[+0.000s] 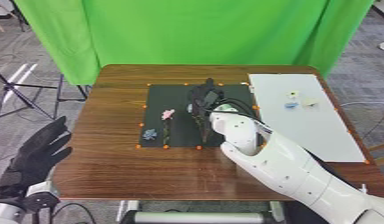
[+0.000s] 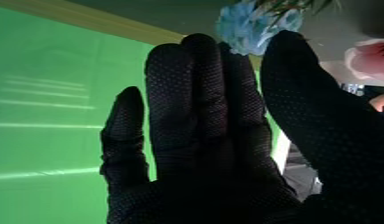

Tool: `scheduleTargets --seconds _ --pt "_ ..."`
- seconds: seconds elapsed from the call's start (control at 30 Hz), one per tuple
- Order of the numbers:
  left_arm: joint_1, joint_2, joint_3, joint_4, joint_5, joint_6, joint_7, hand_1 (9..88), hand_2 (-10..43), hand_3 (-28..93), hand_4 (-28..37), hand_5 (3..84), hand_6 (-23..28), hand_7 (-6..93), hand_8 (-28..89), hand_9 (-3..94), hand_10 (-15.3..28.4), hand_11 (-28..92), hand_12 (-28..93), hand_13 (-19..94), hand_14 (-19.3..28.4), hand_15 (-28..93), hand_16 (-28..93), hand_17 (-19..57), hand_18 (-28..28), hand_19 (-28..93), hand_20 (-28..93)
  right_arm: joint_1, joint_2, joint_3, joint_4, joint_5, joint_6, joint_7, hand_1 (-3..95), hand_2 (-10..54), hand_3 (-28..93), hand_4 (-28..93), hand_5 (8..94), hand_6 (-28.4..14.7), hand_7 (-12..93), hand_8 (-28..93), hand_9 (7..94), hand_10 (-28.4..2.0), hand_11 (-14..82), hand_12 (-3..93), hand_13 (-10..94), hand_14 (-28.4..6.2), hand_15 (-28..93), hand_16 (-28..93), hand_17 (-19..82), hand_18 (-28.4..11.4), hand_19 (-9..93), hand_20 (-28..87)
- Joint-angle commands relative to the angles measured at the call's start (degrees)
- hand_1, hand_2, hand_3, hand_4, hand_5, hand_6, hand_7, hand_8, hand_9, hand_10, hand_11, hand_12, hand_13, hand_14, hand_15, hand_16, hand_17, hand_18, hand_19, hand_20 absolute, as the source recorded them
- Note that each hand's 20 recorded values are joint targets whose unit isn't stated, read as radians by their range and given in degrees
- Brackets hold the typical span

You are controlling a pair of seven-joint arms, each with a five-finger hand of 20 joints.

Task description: Arrange flowers

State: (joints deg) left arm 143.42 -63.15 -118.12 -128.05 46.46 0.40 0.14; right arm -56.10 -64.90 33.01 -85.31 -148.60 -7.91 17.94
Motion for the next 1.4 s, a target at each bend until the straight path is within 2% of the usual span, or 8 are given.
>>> scheduleTargets --seconds 0.03,0.2,0.43,0.63,0.8,0.97,1.1,1.4 --pt "0.74 -0.35 -0.13 -0.07 -0.19 -0.01 -0.18 25.1 -1.7 69 -26.8 21.0 0.5 17.9 -10 15.4 7.9 9 21 11 10.8 13 9 -12.4 16.7 33 10 -1.47 1.07 4.24 -3.95 1.44 -1.2 2.03 33.1 -9.5 90 -27 50.0 1.5 39 -19 57.5 -8.9 36.8 27.2 54 -6.5 66 24 14 -19.2 71 52" --pt "1.09 -0.57 -0.39 -0.16 -0.13 -0.22 -0.12 25.1 -1.7 69 -26.8 21.0 0.5 18.1 -10 15.4 7.9 9 21 11 10.8 13 9 -12.4 16.7 33 10 -2.13 2.51 8.41 -7.55 3.89 0.84 5.08 30.5 -9.5 91 -26 40.6 -2.6 35 -17 44.6 -11.9 36.0 26.8 52 -7.1 68 24 13 -19.7 72 53" --pt "1.09 -0.57 -0.34 -0.15 -0.15 -0.22 0.07 25.0 -1.7 69 -26.8 21.0 0.6 18.1 -10 15.4 7.9 9 21 11 10.8 13 9 -12.4 16.7 33 10 -1.04 8.76 11.98 -6.71 5.96 1.15 9.94 29.4 -9.5 91 -25 39.1 -3.5 33 -15 42.3 -12.8 35.3 27.2 48 -8.8 68 23 13 -20.1 72 53" --pt "1.88 -1.07 -0.74 -0.47 -0.11 0.18 0.21 25.1 -1.6 69 -26.7 21.1 0.6 17.9 -10 15.4 7.9 9 21 11 10.8 13 9 -12.4 16.7 33 10 -2.33 15.25 14.7 -1.67 8.2 -0.71 16.32 29.2 -9.1 91 -25 32.1 -5.8 29 -13 32.5 -15.3 25.6 25.6 33 -11.1 47 16 9 -19.3 64 46" --pt "1.66 -0.88 -0.96 -0.31 -0.15 -0.08 0.15 25.1 -1.7 69 -26.8 21.1 0.6 17.9 -10 15.4 8.0 9 21 11 10.9 13 9 -12.4 16.7 33 10 -5.5 18.45 17.6 0.23 11.25 -0.16 18.66 28.8 -8.6 91 -24 27.1 -7.5 24 -10 26.7 -16.5 17.4 26.6 25 -13.6 30 21 6 -19.5 57 36" --pt "1.44 -0.85 -0.71 -0.27 -0.13 -0.23 0.12 25.0 -1.7 69 -26.8 21.1 0.6 17.9 -10 15.4 8.0 9 21 11 10.8 13 9 -12.4 16.7 33 10 -9.11 19.55 19.82 -0.27 10.88 1.04 18.55 29.1 -8.7 90 -25 29.4 -6.5 27 -11 32.0 -14.9 19.6 25.6 34 -11.1 30 22 7 -19.6 58 34" --pt "1.63 -1.17 -0.68 -0.38 -0.11 -0.14 0.25 25.0 -1.7 69 -26.8 21.1 0.6 17.9 -10 15.4 7.9 9 21 11 10.8 13 9 -12.4 16.7 33 10 -12.77 19.96 23.24 -2.47 11.88 -0.83 17.62 30.3 -8.9 90 -25 39.1 -3.6 33 -15 43.8 -12.3 29.1 23.9 47 -7.8 42 21 11 -19.3 64 37" --pt "1.64 -1.44 -0.78 -0.39 -0.4 -0.11 0.44 25.1 -1.7 69 -26.9 21.1 0.5 18.0 -10 15.4 7.9 9 21 11 10.9 13 9 -12.4 16.7 33 10 -18.43 20.82 27.46 -5.41 12.69 -0.8 15.44 30.8 -9.4 90 -25 44.3 -2.4 37 -17 49.2 -10.3 34.5 23.8 52 -7.1 49 20 13 -19.3 68 40"
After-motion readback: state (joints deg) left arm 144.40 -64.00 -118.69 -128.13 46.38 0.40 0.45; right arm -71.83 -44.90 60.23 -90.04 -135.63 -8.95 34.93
